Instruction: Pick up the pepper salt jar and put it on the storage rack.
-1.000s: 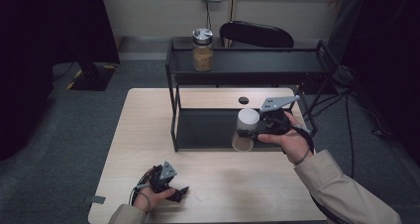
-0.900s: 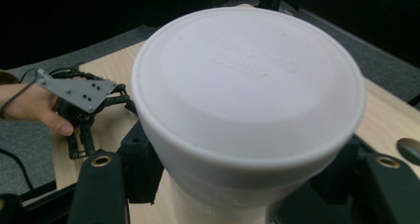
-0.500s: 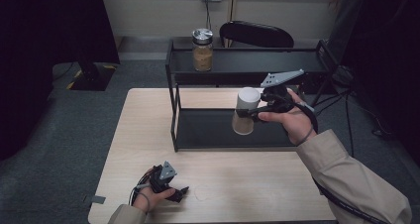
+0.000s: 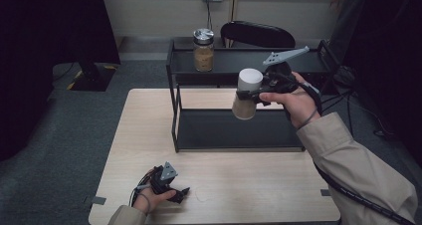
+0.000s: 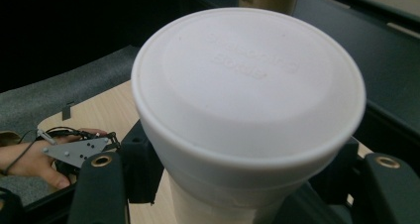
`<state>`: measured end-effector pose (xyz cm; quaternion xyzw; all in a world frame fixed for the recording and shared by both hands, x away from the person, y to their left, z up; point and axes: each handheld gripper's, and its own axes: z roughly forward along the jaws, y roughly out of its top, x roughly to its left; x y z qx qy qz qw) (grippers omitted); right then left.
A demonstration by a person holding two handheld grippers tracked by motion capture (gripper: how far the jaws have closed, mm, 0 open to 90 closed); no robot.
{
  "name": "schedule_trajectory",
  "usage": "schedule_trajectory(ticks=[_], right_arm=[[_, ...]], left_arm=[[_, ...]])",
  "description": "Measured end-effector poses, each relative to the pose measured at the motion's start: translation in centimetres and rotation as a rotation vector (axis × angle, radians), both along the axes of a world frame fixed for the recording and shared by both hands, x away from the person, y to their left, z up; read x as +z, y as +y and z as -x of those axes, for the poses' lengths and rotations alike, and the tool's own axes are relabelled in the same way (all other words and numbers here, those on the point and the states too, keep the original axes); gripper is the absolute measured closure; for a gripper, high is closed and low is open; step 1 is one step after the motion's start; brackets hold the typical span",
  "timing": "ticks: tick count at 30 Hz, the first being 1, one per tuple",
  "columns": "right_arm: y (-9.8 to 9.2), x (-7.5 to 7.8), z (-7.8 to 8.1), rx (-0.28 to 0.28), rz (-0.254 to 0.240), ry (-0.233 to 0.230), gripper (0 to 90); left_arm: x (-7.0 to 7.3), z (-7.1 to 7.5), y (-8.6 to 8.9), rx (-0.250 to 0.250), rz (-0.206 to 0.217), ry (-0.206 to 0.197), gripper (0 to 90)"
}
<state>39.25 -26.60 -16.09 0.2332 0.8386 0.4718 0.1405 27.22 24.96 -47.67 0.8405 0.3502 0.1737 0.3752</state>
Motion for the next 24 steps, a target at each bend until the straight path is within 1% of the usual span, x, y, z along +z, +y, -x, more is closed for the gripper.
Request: schedule_trajectory(ticks=[5,14,15,16,24], right_arm=[[0.0,1.3,-0.3,-0.020,-0.010,0.001,35.2],[-0.2,3.6,-0.6,-0.066,-0.019,-0.017,35.2],[-0.2,3.6,-0.6,-0.066,-0.019,-0.017,35.2],[-0.3,4.1,-0.8,-0.080,-0.031,-0.020,35.2],[0.0,6.1,-1.3,-0.130,-0.015,-0.044,35.2]], left_arm=[[0.0,0.0,0.0,0.000,0.001,0.000,0.0],[0.0,0.0,0.0,0.001,0.002,0.001,0.0],[0.0,0.0,0.0,0.001,0.002,0.001,0.0],[0.0,0.0,0.0,-0.001,-0.002,0.003,0.0],[0.1,0.0,0.0,-0.002,-0.002,0.003,0.0]])
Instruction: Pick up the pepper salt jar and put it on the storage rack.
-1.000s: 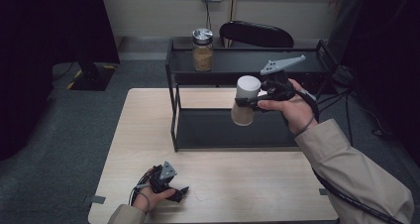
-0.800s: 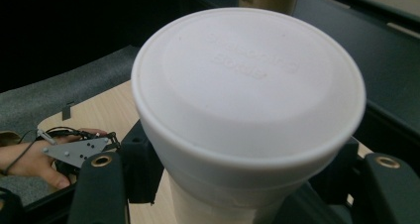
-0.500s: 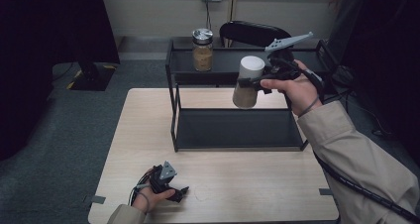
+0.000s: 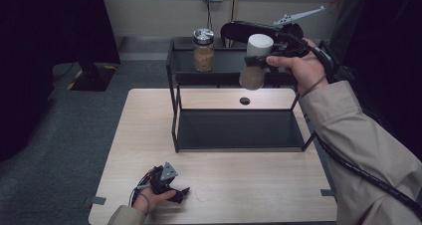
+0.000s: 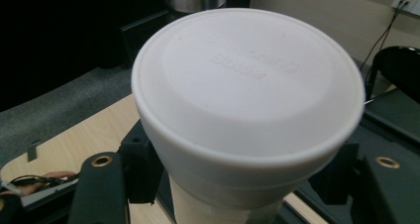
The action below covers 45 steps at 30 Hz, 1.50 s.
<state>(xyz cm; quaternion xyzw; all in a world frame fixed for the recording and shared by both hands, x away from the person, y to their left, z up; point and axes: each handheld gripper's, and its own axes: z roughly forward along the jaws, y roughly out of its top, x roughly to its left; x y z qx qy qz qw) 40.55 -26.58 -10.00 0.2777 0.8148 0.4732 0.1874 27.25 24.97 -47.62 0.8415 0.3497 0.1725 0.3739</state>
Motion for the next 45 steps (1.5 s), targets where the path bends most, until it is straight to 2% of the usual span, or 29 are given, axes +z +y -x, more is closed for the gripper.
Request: schedule_trajectory(ticks=[19,32,42,45], right_arm=[[2.0,1.9,-2.8,-0.105,0.022,-0.015,35.2],[3.3,1.8,-5.2,-0.147,0.018,-0.008,35.2],[4.2,1.0,-6.5,-0.155,0.030,-0.002,35.2],[4.2,0.7,-6.9,-0.160,0.019,0.008,35.2]], left_arm=[[0.0,0.0,0.0,0.000,0.000,-0.001,0.0],[0.0,0.0,0.0,-0.002,0.000,0.000,0.0],[0.0,0.0,0.0,-0.001,0.000,0.000,0.0],[0.0,0.0,0.0,-0.001,0.001,-0.001,0.0]])
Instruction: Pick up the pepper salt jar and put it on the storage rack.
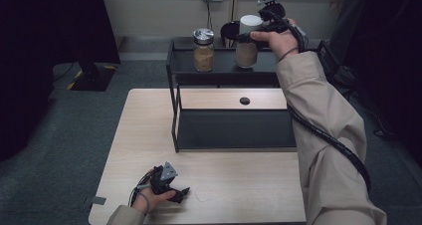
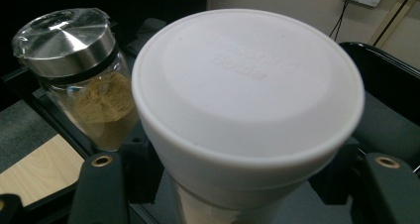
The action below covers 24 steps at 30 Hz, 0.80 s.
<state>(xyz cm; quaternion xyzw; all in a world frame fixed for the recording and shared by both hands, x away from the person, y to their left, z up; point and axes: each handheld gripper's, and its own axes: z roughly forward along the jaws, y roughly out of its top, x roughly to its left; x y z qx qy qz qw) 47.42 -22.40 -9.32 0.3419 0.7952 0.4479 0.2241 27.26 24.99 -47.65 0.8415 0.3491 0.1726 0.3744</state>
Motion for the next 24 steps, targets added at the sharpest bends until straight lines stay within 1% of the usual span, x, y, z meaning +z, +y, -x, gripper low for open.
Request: schedule_trajectory(ticks=[4,6,7,8,13,15,19,24], right_arm=[[0.21,-0.27,-0.28,0.000,0.013,0.004,35.2],[0.21,-0.35,-0.35,0.002,0.012,0.006,35.2],[0.07,-0.45,-0.40,0.000,0.000,0.009,35.2],[0.07,-0.45,-0.40,0.000,0.000,0.009,35.2],[0.12,-0.48,-0.43,0.005,0.006,0.005,35.1],[0.03,-0.71,-0.43,0.006,-0.002,0.001,35.0],[0.09,-0.88,-0.25,0.007,0.001,-0.011,34.9],[-0.06,-1.03,-0.27,0.008,-0.006,-0.012,34.8]], left_arm=[[0.00,0.00,0.01,0.000,0.000,0.000,0.0],[0.00,0.01,0.00,0.000,0.000,0.000,0.0],[0.01,0.01,0.00,0.000,-0.001,0.000,0.0],[0.01,0.01,0.00,0.000,-0.001,0.000,0.0],[0.00,0.02,0.00,0.001,0.000,0.000,0.0],[0.01,0.02,0.00,0.001,-0.001,0.000,0.0],[0.01,0.03,0.00,0.001,-0.001,0.000,0.0],[0.01,0.03,0.00,0.001,-0.001,0.000,0.0]])
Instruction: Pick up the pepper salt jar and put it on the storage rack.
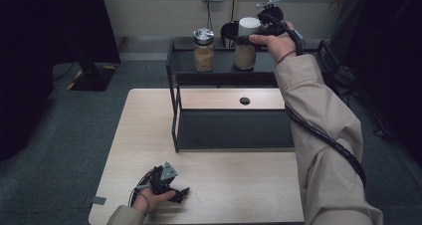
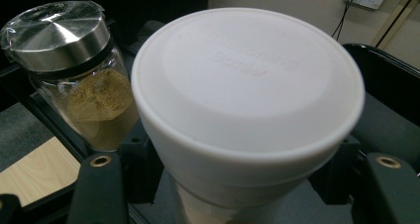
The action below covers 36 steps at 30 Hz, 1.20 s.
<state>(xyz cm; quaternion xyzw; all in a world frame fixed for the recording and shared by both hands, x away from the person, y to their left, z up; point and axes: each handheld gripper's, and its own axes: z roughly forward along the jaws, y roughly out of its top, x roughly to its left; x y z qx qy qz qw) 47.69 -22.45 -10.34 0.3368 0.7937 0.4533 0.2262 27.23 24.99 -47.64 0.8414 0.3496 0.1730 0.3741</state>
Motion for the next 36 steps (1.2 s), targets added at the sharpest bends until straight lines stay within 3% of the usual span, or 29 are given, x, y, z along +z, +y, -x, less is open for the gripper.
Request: schedule_trajectory(ticks=[6,12,23,28,29,36], right_arm=[[-0.1,0.0,0.0,0.009,0.006,-0.004,34.3],[0.0,-0.1,0.2,0.001,-0.016,-0.003,22.4],[-0.9,-0.5,2.0,-0.027,-0.021,-0.014,1.8],[-1.7,-1.0,2.6,-0.012,-0.016,-0.013,0.0],[-2.0,-1.3,2.8,-0.013,-0.037,-0.007,0.0],[-3.7,-2.5,4.0,0.012,-0.050,0.002,0.0]], left_arm=[[0.0,0.0,0.0,0.000,0.000,0.000,0.0],[0.0,0.0,0.0,0.000,0.000,0.000,0.0],[0.0,0.1,0.0,0.003,-0.001,0.001,0.0],[0.0,0.1,0.0,0.003,-0.001,0.001,0.0],[0.0,0.1,0.0,0.004,-0.001,0.001,0.0],[0.0,0.1,-0.1,0.008,0.003,-0.001,0.0]])
